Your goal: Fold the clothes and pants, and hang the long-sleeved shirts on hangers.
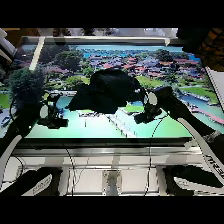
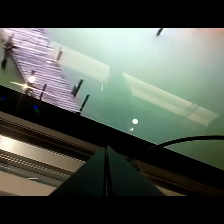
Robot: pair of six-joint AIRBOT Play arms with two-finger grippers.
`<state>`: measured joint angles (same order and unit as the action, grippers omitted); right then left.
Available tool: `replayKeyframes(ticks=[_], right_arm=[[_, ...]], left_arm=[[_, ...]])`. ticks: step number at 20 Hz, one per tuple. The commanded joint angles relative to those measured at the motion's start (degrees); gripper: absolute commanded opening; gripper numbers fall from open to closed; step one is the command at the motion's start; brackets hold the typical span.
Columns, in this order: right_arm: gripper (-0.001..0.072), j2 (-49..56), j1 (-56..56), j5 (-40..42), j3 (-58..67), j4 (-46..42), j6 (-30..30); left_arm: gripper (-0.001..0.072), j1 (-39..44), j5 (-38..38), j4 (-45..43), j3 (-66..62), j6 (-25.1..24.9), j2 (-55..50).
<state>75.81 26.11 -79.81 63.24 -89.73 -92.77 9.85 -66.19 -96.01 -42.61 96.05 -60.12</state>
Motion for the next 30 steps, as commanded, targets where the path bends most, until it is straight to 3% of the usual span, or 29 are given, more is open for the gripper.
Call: replayKeyframes(ticks=[1, 5, 6, 8, 11, 12, 14, 17, 21, 26, 27, 29, 30], right_arm=[[0.0017, 0.09, 0.0, -0.28, -0.17, -0.02, -0.2], [0.0018, 0.07, -0.07, 7.98, -0.09, -1.11, 0.92], [0.0052, 0.07, -0.07, 11.91, 0.07, -2.6, 1.11], [0.0306, 0.09, -0.07, 20.87, 0.59, -5.84, 1.11], [0.0402, 0.9, -1.22, 35.91, 2.25, -9.38, 0.81], [0.0402, 2.12, -2.84, 38.34, 3.48, -9.18, 0.66], [0.0477, 6.16, -7.04, 37.75, 6.43, -9.01, 0.68], [0.0477, 12.59, -12.61, 34.4, 9.4, -6.8, 2.03], [0.0475, 17.05, -13.57, 39.04, 9.66, 4.57, 12.09], [0.0407, 22.51, -12.74, 42.73, 9.66, 11.39, 12.39], [0.0309, 23.28, -12.74, 43.1, 9.66, 12.63, 12.39], [0.0021, 23.47, -12.76, 43.12, 9.97, 13.11, 12.68], [0.0017, 23.45, -12.83, 40.57, 11.61, 12.31, 13.03]], left_arm=[[0.0026, -0.07, 0.0, 0.0, 0.02, 0.0, 0.02], [0.0026, -0.07, 0.0, 0.0, 0.02, 0.0, 0.02], [0.0026, -0.07, 0.0, 0.0, 0.02, -0.02, 0.02], [0.0027, -0.07, 0.0, 0.0, 0.02, 0.0, 0.02], [0.0026, -0.07, 0.0, 0.0, 0.02, 0.0, 0.02], [0.0027, -0.07, 0.0, 0.0, 0.02, 0.0, 0.02], [0.0026, -0.07, 0.0, 0.0, 0.02, 0.0, 0.02], [0.0026, -0.07, 0.0, 0.0, 0.02, 0.0, 0.02], [0.0026, -0.07, 0.33, 0.0, 0.02, 0.0, 0.02], [0.0026, -0.07, 0.5, 0.0, 0.02, -0.02, -0.02], [0.0026, -0.07, 0.74, 0.0, 0.02, -0.02, -0.02], [0.0026, -0.07, 1.29, -0.02, 0.02, -0.04, -0.02], [0.0026, -0.07, 1.27, -0.02, 0.0, -0.04, -0.02]])
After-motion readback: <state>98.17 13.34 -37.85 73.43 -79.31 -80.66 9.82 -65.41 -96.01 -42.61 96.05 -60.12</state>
